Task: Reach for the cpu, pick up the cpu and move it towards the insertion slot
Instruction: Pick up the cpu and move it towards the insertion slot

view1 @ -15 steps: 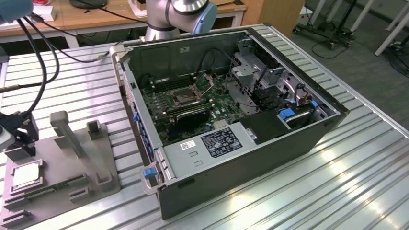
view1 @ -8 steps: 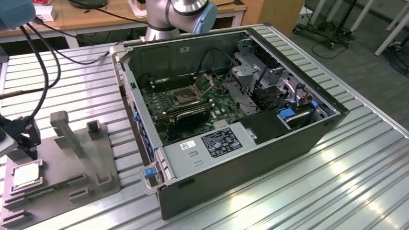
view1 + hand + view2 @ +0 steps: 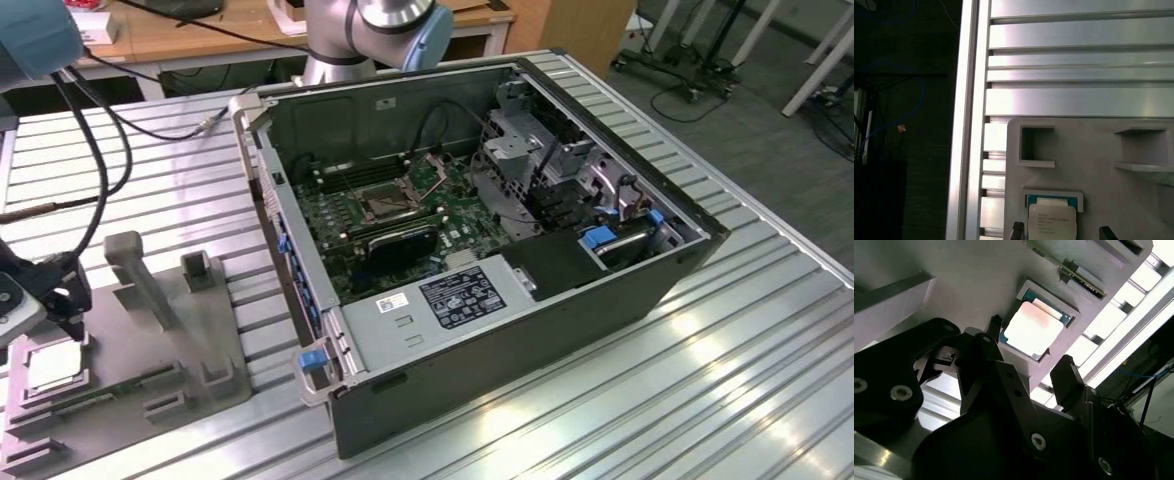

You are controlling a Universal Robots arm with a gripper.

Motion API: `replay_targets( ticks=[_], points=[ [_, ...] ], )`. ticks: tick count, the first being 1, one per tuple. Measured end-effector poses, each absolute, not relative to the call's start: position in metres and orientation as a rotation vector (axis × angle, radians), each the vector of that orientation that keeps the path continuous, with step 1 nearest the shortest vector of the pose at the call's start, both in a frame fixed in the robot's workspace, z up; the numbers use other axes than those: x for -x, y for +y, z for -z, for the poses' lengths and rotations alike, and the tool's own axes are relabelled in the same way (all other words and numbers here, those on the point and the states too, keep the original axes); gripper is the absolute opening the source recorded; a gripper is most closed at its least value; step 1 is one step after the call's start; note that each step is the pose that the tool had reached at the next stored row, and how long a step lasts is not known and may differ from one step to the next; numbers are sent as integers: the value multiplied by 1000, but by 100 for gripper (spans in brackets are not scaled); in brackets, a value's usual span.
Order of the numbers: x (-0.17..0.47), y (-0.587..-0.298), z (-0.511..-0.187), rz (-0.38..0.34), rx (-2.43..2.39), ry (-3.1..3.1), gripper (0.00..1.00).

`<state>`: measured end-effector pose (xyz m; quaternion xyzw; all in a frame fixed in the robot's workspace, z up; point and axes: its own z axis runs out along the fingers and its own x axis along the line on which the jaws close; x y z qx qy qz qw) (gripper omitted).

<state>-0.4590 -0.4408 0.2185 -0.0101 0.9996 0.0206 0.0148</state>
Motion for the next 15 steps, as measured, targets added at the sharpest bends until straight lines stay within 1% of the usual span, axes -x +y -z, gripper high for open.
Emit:
replay_targets(
  ticks=[6,8,9,10,11,15],
  points=[
    [460,-442,-210,-64,32,3111,67],
    [460,-442,-207,-64,32,3111,68],
    [460,-442,-206,-64,32,3111,73],
    [460,-442,-204,-64,31,3111,73],
    [460,-442,-203,-64,32,3111,80],
    [461,-442,-196,-64,31,3111,80]
  ],
)
